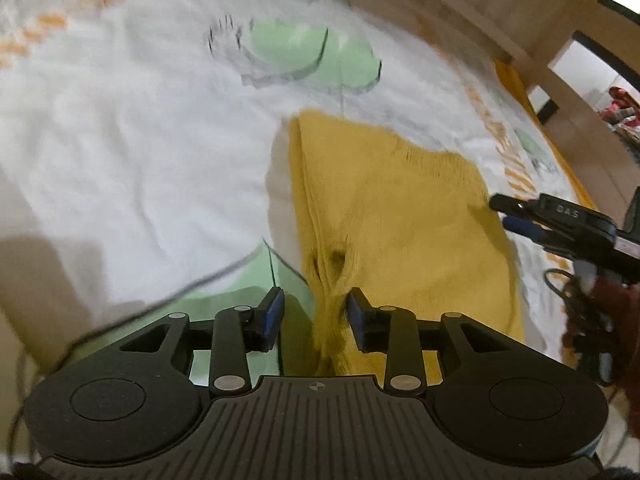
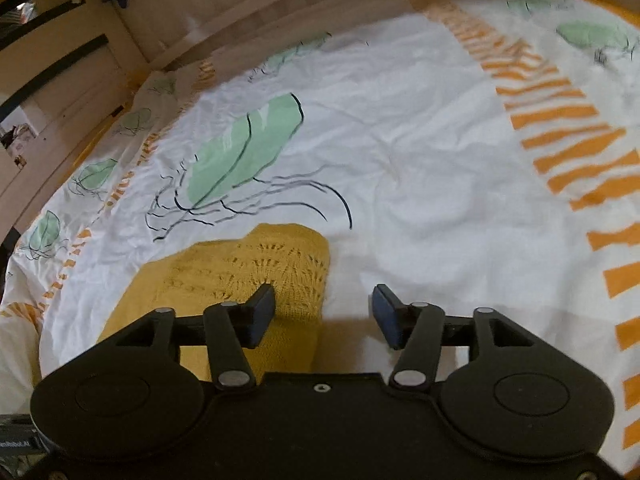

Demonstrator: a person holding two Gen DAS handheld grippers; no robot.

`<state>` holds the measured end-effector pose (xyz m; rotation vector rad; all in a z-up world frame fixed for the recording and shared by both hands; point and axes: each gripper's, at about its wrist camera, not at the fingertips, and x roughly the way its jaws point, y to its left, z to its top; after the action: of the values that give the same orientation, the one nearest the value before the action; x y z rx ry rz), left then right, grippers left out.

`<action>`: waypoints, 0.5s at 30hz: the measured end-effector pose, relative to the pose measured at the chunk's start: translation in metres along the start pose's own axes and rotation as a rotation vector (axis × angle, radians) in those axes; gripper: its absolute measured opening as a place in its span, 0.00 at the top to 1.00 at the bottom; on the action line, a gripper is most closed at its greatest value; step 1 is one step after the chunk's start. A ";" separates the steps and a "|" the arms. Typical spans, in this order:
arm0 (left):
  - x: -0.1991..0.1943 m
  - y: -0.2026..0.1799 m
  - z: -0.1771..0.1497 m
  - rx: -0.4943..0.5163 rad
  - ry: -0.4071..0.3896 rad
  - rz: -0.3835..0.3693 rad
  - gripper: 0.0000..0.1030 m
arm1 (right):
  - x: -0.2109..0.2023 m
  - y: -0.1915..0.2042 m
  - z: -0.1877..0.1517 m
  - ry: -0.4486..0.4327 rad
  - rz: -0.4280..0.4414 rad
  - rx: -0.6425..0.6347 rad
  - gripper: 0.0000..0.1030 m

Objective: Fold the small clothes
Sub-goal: 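Open both grippers to release the folded sweater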

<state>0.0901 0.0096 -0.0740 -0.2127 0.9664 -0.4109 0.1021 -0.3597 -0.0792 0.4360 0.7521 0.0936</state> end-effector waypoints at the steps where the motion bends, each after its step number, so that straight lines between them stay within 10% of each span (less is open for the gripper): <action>1: -0.006 -0.002 0.000 0.014 -0.028 0.016 0.68 | -0.006 -0.001 -0.001 -0.012 0.007 -0.004 0.37; 15: 0.029 -0.011 0.023 0.057 -0.055 0.112 0.61 | -0.015 0.010 -0.006 -0.067 -0.032 -0.097 0.03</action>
<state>0.1213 -0.0133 -0.0788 -0.1167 0.9073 -0.3274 0.0883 -0.3522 -0.0693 0.3332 0.6859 0.0845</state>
